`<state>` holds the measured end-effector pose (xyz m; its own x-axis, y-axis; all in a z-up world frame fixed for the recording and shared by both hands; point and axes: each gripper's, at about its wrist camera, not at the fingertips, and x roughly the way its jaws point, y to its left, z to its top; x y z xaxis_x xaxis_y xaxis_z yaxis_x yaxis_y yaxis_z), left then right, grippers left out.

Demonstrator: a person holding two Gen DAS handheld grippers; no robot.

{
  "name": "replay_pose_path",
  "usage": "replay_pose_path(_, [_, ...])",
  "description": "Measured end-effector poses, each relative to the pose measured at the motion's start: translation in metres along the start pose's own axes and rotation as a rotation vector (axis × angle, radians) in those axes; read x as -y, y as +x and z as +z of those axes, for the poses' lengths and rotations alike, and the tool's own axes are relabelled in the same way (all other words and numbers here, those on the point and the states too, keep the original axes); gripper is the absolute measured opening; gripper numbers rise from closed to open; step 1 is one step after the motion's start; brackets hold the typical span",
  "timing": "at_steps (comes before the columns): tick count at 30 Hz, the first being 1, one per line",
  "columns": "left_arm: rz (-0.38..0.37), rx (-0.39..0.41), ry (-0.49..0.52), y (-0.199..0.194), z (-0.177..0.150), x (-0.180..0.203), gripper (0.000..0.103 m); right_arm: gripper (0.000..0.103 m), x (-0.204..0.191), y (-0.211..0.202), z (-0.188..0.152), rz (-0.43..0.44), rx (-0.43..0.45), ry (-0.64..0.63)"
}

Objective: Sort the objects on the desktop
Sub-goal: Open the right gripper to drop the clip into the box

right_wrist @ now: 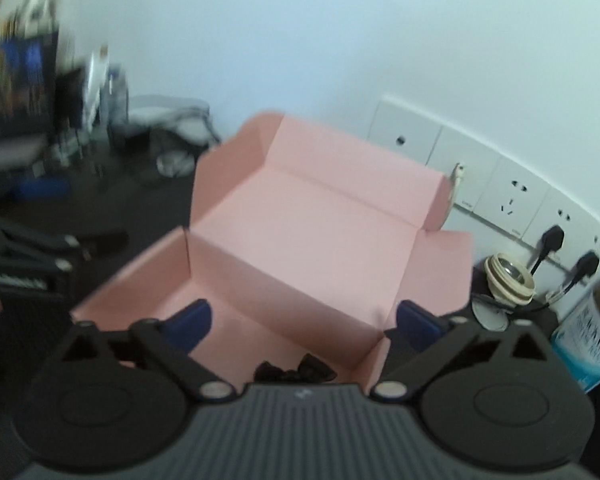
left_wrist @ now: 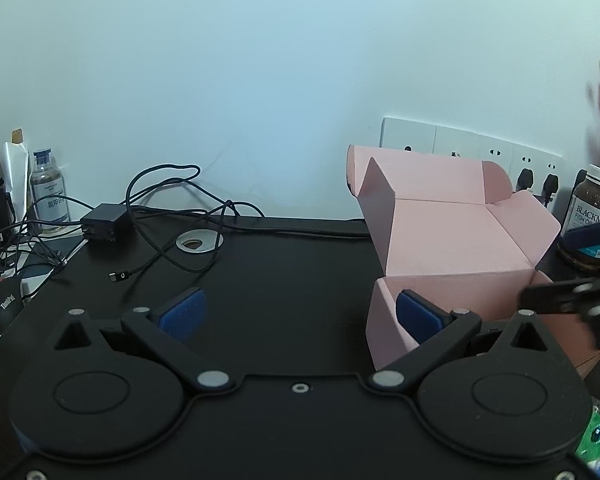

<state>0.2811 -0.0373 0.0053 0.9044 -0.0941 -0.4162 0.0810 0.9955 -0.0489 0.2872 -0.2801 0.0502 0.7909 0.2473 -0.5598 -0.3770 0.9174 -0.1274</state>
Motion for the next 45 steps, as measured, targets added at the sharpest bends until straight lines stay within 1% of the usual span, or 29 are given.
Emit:
replay_pose_path(2, [-0.005, -0.003, 0.000, 0.001, 0.000, 0.001, 0.103, 0.102, 0.008, -0.008, -0.010, 0.043, 0.044, 0.054])
replay_pose_path(8, [-0.012, 0.002, -0.004, 0.002, -0.002, 0.002, 0.103, 0.102, 0.020, -0.012, -0.040, 0.119, 0.135, 0.162])
replay_pose_path(10, [-0.026, 0.010, -0.002, 0.002, -0.003, 0.002, 0.103, 0.102, 0.024, -0.013, -0.050, 0.145, 0.165, 0.198])
replay_pose_path(12, [-0.035, 0.026, 0.011, 0.002, -0.004, 0.004, 0.103, 0.102, 0.029, -0.015, -0.060, 0.170, 0.196, 0.234])
replay_pose_path(16, [-0.018, 0.078, 0.031, -0.001, -0.006, 0.005, 0.103, 0.102, 0.038, -0.009, -0.078, 0.241, 0.240, 0.297])
replay_pose_path(19, [-0.031, 0.111, 0.007, -0.004, -0.005, 0.000, 0.103, 0.102, 0.045, 0.000, -0.093, 0.255, 0.255, 0.354])
replay_pose_path(21, [-0.047, 0.108, -0.020, -0.003, -0.004, -0.005, 0.103, 0.102, 0.055, 0.003, -0.099, 0.298, 0.257, 0.424])
replay_pose_path(23, [-0.059, 0.092, -0.038, 0.000, -0.004, -0.008, 0.103, 0.102, 0.061, 0.000, -0.102, 0.316, 0.282, 0.434])
replay_pose_path(25, [-0.049, 0.070, -0.036, 0.002, -0.005, -0.008, 0.103, 0.102, 0.063, 0.000, -0.104, 0.314, 0.287, 0.434])
replay_pose_path(28, [-0.019, 0.041, -0.025, 0.003, -0.009, -0.007, 0.103, 0.102, 0.067, 0.000, -0.107, 0.336, 0.302, 0.466])
replay_pose_path(30, [-0.004, 0.027, -0.036, -0.003, -0.011, -0.006, 0.103, 0.102, 0.070, 0.000, -0.108, 0.334, 0.309, 0.479])
replay_pose_path(33, [-0.016, 0.005, -0.071, -0.019, -0.019, -0.005, 0.103, 0.102, 0.071, -0.003, -0.112, 0.344, 0.316, 0.485])
replay_pose_path(36, [-0.024, -0.020, -0.067, -0.037, -0.032, 0.001, 0.103, 0.102, 0.071, -0.004, -0.112, 0.353, 0.317, 0.489])
replay_pose_path(40, [-0.066, -0.023, -0.055, -0.066, -0.047, 0.010, 0.103, 0.102, 0.073, -0.003, -0.113, 0.363, 0.313, 0.503])
replay_pose_path(45, [-0.121, 0.006, -0.032, -0.097, -0.057, 0.031, 0.103, 0.102, 0.070, -0.004, -0.113, 0.369, 0.317, 0.490])
